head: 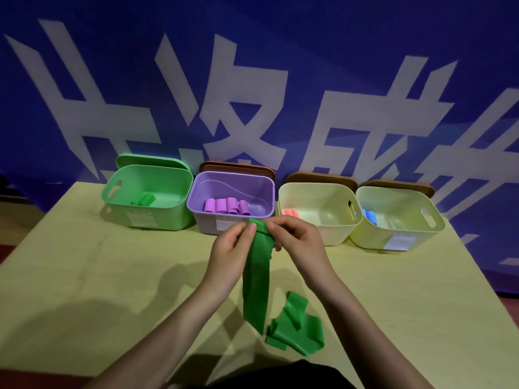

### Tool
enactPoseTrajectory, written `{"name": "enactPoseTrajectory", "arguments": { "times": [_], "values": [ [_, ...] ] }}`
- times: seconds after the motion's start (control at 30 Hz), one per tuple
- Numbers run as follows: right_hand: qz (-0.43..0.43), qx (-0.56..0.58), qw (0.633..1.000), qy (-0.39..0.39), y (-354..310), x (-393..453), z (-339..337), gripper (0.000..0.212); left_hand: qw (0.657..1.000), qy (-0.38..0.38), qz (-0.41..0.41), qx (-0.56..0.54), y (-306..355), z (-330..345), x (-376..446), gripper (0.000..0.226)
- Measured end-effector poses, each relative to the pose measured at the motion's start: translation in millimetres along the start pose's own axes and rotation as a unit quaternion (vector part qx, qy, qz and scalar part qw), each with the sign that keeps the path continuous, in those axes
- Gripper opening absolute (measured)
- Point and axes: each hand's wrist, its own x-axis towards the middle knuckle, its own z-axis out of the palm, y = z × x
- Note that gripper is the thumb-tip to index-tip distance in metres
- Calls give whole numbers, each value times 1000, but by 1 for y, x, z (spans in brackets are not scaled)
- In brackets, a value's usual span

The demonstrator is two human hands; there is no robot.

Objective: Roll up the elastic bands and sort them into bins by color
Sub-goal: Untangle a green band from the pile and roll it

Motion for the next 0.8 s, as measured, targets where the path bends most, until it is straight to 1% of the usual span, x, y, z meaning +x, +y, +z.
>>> {"name": "enactPoseTrajectory", "arguments": {
  "times": [0.2,0.33,0.4,0.5,0.57,0.6,0.67,0.73,0.8],
  "values": [
    [13,-5,1000,-8,-3,13,27,7,999,20,-25,-24,-1,-26,7,28],
    [22,-15,1000,-6,-2,23,53,15,1000,6,-21,-10,-2,-53,14,24],
    [14,-25,1000,-5,-3,27,69,19,1000,-5,0,12,-3,-70,20,21],
    [-5,-44,999,10,-5,29,97,23,998,2,45,47,-3,-95,31,45],
    [-20,-51,998,27,-9,32,112,23,997,4,64,49,0,-109,37,52],
    [-27,-55,998,33,-12,33,119,23,997,1,66,42,2,-115,39,50],
    [-37,-59,997,36,-17,37,130,24,999,1,47,16,6,-126,43,38],
    [-40,-54,997,35,-22,40,140,25,1000,-1,14,-28,8,-136,47,28],
    [-53,-60,996,48,-23,43,149,23,996,-21,-29,-87,9,-146,51,20]
  ]
}}
